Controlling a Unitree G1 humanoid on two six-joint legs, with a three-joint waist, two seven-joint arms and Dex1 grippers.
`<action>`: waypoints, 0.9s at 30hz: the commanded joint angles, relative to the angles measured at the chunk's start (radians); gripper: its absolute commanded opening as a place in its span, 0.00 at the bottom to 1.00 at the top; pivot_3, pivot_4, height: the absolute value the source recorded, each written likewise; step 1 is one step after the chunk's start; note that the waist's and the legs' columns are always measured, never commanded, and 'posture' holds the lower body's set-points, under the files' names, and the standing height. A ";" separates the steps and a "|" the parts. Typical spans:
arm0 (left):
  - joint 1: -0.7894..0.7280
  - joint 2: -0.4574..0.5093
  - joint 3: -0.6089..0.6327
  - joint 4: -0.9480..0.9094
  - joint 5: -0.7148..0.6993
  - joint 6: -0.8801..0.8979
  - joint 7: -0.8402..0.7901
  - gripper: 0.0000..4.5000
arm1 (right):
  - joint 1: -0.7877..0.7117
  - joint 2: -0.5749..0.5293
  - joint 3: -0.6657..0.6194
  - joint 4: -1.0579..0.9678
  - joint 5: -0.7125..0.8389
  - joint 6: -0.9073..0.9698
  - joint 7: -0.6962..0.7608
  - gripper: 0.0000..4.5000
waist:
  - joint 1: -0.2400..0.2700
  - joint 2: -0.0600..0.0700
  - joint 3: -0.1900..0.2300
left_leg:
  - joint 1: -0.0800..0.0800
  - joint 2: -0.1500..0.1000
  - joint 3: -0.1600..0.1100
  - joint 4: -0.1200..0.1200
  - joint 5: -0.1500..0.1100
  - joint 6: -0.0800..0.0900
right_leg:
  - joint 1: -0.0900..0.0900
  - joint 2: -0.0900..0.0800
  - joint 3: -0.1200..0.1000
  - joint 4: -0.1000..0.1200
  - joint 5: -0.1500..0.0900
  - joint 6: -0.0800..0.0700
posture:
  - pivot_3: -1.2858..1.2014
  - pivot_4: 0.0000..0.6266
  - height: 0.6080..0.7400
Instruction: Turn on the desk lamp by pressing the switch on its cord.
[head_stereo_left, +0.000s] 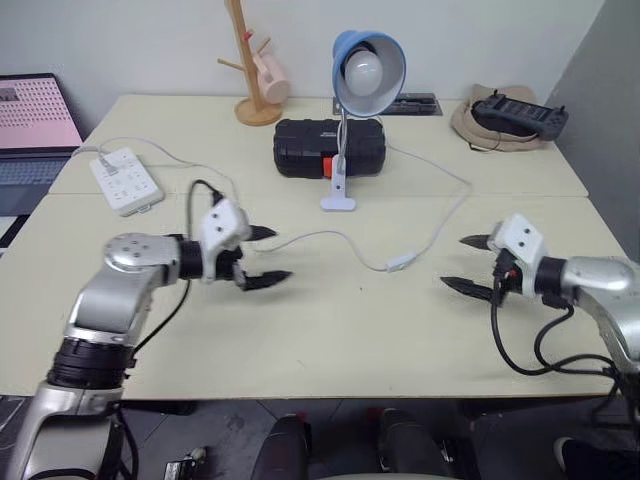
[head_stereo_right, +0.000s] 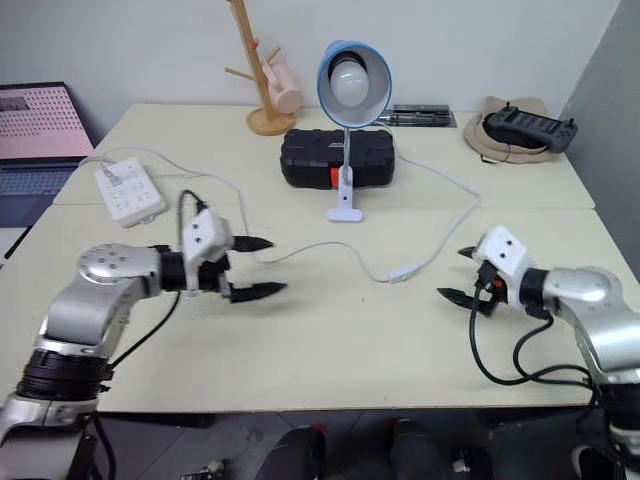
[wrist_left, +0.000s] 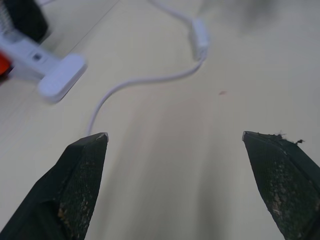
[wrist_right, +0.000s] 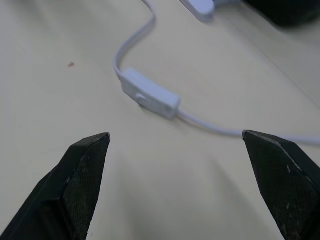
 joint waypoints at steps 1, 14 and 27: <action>-0.001 0.000 -0.008 -0.104 -0.052 0.041 -0.018 1.00 | -0.150 0.029 0.119 0.233 -0.108 -0.191 0.121 0.99 | -0.002 0.000 0.000 | 0.000 0.000 0.001 0.000 0.000 0.000 | 0.000 0.000 0.001 0.000 0.000 0.000 | 0.52 0.24 1.00; 0.100 0.002 0.016 -0.224 -0.103 0.098 0.025 1.00 | -0.465 0.200 0.243 0.748 -0.230 -0.526 0.331 0.99 | -0.001 0.000 0.000 | 0.001 0.002 0.000 0.000 0.000 0.000 | -0.001 -0.001 0.001 0.001 0.000 -0.001 | 0.52 0.24 1.00; 0.119 0.004 0.017 -0.219 -0.101 0.088 0.052 1.00 | -0.545 0.256 0.243 0.944 -0.297 -0.622 0.400 0.80 | -0.001 0.001 0.000 | 0.001 0.001 -0.001 0.000 0.000 0.000 | -0.001 -0.002 0.002 0.002 0.000 -0.001 | 0.52 0.24 1.00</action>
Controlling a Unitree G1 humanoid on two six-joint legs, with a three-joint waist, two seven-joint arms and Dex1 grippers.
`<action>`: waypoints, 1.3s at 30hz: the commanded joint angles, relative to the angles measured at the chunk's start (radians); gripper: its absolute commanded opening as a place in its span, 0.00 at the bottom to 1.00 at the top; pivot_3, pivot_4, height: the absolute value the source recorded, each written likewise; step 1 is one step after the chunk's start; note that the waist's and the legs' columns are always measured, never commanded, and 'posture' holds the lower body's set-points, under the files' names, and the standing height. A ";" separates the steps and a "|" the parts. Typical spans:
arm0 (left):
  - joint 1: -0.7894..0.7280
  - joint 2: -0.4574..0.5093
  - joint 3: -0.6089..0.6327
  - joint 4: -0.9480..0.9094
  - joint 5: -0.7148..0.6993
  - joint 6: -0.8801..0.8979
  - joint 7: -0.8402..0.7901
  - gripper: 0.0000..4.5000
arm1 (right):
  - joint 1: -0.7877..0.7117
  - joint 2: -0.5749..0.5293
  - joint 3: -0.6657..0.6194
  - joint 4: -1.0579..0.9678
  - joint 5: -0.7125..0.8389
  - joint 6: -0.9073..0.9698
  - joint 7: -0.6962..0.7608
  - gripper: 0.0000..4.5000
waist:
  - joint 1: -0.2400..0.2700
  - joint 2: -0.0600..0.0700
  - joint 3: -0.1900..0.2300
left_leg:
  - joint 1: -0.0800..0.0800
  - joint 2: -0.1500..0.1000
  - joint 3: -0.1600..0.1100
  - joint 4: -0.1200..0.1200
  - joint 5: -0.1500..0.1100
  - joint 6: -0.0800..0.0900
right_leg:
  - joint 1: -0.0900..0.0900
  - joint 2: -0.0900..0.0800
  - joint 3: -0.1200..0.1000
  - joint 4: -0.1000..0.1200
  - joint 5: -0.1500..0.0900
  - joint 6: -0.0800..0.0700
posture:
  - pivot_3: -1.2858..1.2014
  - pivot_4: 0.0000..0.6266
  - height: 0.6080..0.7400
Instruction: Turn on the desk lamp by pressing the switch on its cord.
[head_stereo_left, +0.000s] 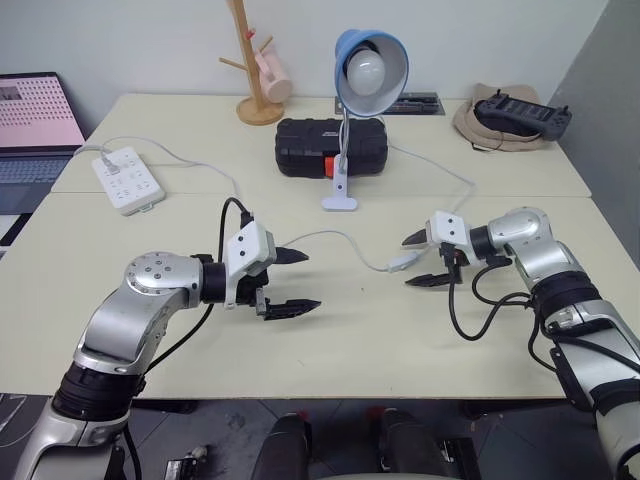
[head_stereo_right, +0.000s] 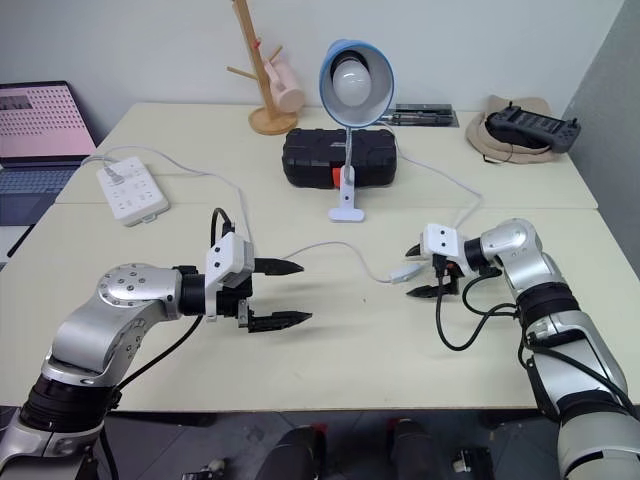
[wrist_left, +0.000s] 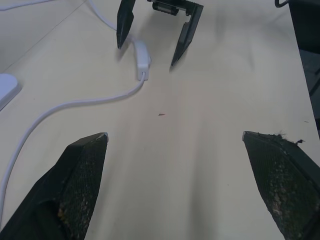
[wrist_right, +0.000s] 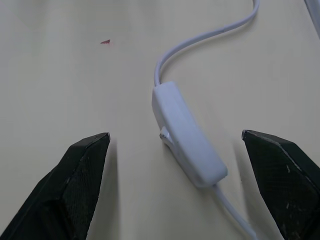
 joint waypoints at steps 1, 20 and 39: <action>-0.001 0.008 0.025 -0.033 -0.017 -0.012 0.003 1.00 | -0.033 -0.010 -0.010 0.031 -0.012 -0.028 0.029 0.77 | 0.000 0.000 0.000 | 0.000 0.000 0.000 0.000 0.000 0.000 | 0.000 0.000 0.000 0.000 0.000 0.000 | 0.52 0.24 1.00; -0.075 -0.024 0.047 0.034 -0.065 0.050 0.019 1.00 | 0.017 -0.038 -0.114 -0.238 0.148 0.409 0.120 0.09 | 0.001 0.001 0.000 | 0.000 0.000 -0.001 0.000 0.000 0.000 | 0.000 0.000 0.000 0.001 0.000 0.000 | 0.52 0.24 1.00; -0.245 -0.482 0.396 0.145 -0.811 0.659 0.590 1.00 | 0.064 0.095 -0.580 -0.863 0.818 1.689 -0.357 0.09 | 0.004 0.000 0.000 | -0.001 -0.003 -0.005 0.001 0.000 0.000 | 0.000 -0.004 -0.002 0.003 0.000 0.000 | 0.52 0.24 1.00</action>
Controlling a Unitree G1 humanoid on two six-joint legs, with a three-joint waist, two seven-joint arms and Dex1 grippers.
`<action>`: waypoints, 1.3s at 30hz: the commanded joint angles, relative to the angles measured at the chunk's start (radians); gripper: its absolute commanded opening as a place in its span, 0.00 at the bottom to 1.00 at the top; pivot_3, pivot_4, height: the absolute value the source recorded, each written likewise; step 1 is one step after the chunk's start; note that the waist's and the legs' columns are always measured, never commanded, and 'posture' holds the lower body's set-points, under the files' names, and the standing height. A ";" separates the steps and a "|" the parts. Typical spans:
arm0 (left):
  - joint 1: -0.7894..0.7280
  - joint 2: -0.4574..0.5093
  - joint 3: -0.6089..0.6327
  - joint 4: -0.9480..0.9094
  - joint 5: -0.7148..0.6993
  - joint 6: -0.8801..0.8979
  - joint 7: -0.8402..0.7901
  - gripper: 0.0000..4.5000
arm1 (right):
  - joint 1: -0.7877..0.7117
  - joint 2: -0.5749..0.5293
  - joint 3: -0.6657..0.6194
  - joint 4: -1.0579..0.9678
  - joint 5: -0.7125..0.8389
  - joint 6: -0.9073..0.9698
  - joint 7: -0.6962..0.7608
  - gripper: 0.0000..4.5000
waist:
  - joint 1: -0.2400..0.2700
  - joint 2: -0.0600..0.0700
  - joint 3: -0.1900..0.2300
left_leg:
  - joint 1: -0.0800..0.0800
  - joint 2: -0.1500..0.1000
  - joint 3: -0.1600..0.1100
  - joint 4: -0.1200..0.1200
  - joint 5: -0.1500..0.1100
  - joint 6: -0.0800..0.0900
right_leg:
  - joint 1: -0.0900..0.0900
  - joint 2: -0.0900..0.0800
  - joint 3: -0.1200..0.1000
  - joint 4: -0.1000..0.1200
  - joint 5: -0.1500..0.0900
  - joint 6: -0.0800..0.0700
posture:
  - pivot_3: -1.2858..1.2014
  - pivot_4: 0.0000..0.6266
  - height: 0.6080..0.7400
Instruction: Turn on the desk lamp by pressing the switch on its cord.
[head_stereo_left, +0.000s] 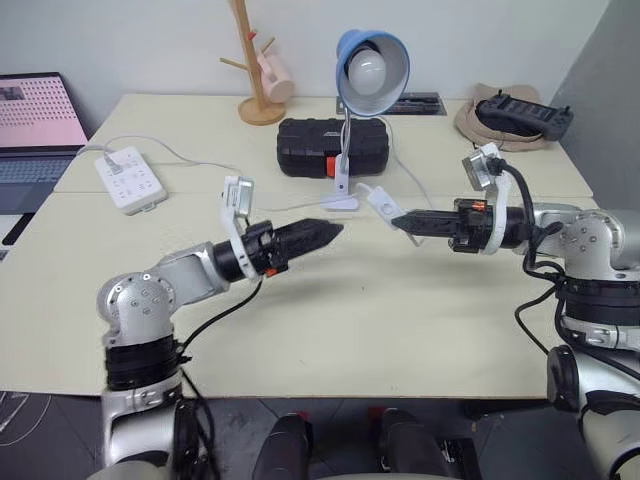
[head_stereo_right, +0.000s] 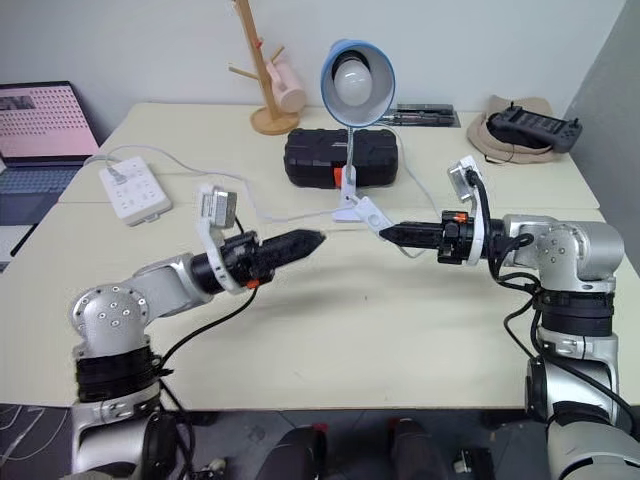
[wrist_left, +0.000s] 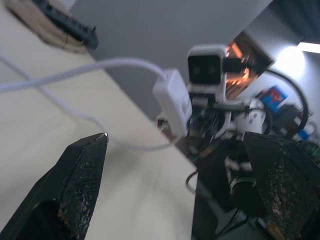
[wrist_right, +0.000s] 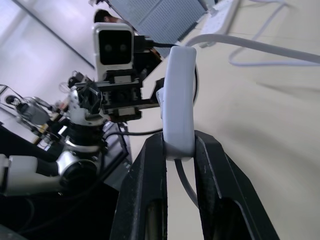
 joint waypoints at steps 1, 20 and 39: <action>-0.028 -0.034 0.009 -0.007 -0.068 -0.007 0.066 1.00 | -0.017 0.005 -0.051 -0.055 0.085 0.058 -0.052 0.09 | -0.001 0.000 0.000 | 0.000 0.000 0.001 0.000 0.000 0.000 | 0.000 0.000 0.000 0.000 0.000 0.000 | 0.52 0.24 1.00; -0.027 -0.089 -0.074 -0.008 -0.107 -0.054 0.103 0.76 | -0.032 0.008 -0.065 -0.072 0.256 0.119 -0.186 0.09 | -0.002 0.000 0.000 | 0.000 -0.001 0.003 -0.001 0.000 0.000 | -0.001 0.001 0.001 -0.001 0.000 0.000 | 0.52 0.24 1.00; -0.031 -0.072 -0.081 0.007 -0.147 -0.059 0.104 0.13 | -0.027 -0.001 -0.061 -0.064 0.328 0.115 -0.235 0.09 | -0.002 0.000 0.000 | -0.001 -0.001 0.004 -0.001 0.000 0.000 | -0.001 0.002 0.001 -0.002 0.000 0.000 | 0.52 0.24 1.00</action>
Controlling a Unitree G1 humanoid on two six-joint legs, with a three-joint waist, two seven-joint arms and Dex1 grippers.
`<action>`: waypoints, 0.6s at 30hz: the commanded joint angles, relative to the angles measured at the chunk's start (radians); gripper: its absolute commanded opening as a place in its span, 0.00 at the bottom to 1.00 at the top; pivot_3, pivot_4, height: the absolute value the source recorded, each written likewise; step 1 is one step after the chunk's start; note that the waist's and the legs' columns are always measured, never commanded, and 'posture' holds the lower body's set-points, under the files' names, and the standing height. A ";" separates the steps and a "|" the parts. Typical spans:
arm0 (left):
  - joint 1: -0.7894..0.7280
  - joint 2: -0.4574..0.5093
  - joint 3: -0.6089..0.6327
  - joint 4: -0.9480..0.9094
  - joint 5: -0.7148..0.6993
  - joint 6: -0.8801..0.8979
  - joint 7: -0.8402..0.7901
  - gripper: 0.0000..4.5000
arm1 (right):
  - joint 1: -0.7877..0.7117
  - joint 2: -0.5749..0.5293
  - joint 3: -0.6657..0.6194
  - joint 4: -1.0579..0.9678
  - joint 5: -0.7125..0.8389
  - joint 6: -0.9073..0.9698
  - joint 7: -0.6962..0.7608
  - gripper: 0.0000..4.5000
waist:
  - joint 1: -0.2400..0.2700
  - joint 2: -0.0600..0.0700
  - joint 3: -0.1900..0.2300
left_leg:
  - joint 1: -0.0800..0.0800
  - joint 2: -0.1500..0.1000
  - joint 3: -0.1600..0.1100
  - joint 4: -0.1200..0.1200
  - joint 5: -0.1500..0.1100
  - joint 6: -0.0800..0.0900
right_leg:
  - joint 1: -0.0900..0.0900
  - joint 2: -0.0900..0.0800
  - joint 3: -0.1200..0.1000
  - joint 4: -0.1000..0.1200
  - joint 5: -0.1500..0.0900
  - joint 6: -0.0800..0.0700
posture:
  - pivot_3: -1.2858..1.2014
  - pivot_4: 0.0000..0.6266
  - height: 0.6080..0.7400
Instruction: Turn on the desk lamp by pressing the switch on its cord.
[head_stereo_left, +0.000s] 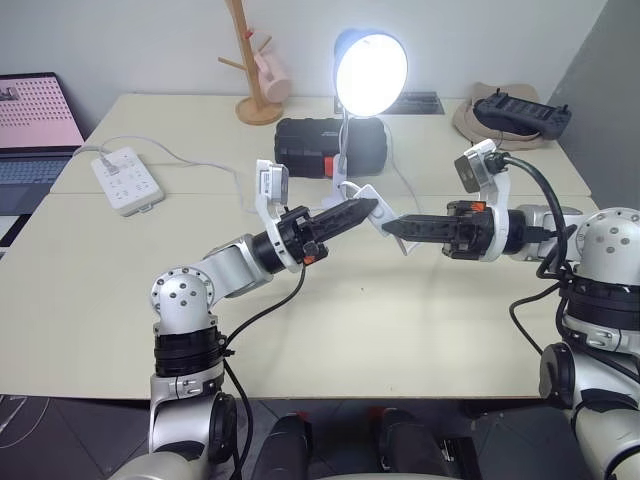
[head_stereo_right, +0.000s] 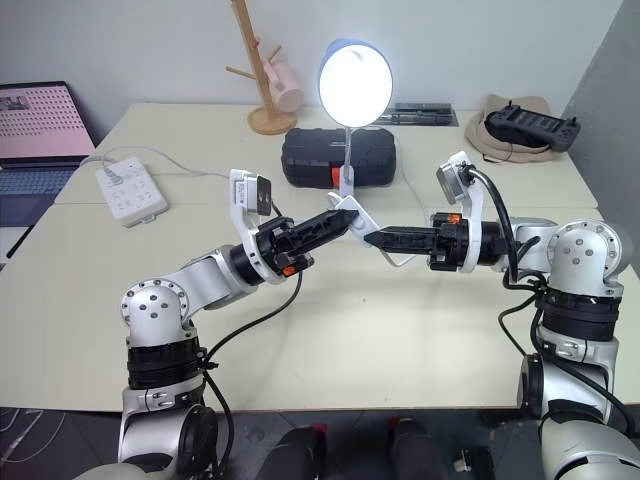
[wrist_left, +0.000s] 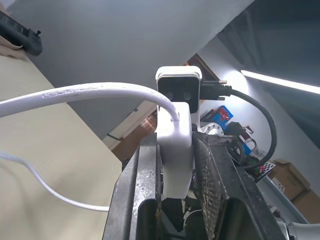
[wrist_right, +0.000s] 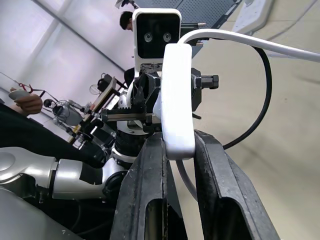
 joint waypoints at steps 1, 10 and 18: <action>-0.014 0.012 -0.011 -0.009 -0.007 -0.011 0.013 0.13 | -0.022 -0.014 -0.014 -0.023 0.035 -0.010 -0.012 0.09 | 0.000 0.000 0.000 | 0.000 0.000 0.000 0.000 0.000 0.000 | 0.000 0.000 0.000 0.000 0.000 0.000 | 0.52 0.24 1.00; -0.012 0.021 -0.017 -0.002 0.000 -0.045 0.002 0.29 | -0.017 -0.021 -0.001 -0.011 0.047 -0.031 -0.018 0.09 | 0.000 0.000 0.000 | 0.000 0.000 0.001 0.000 0.000 0.000 | 0.000 0.000 0.000 -0.001 0.000 0.000 | 0.52 0.24 1.00; -0.007 0.047 -0.003 -0.010 -0.041 -0.030 0.025 0.67 | -0.002 -0.034 0.016 -0.009 0.049 -0.054 -0.014 0.09 | 0.000 0.000 0.000 | -0.001 0.000 0.000 -0.001 0.000 0.000 | 0.000 0.000 0.000 -0.002 0.000 0.000 | 0.52 0.24 1.00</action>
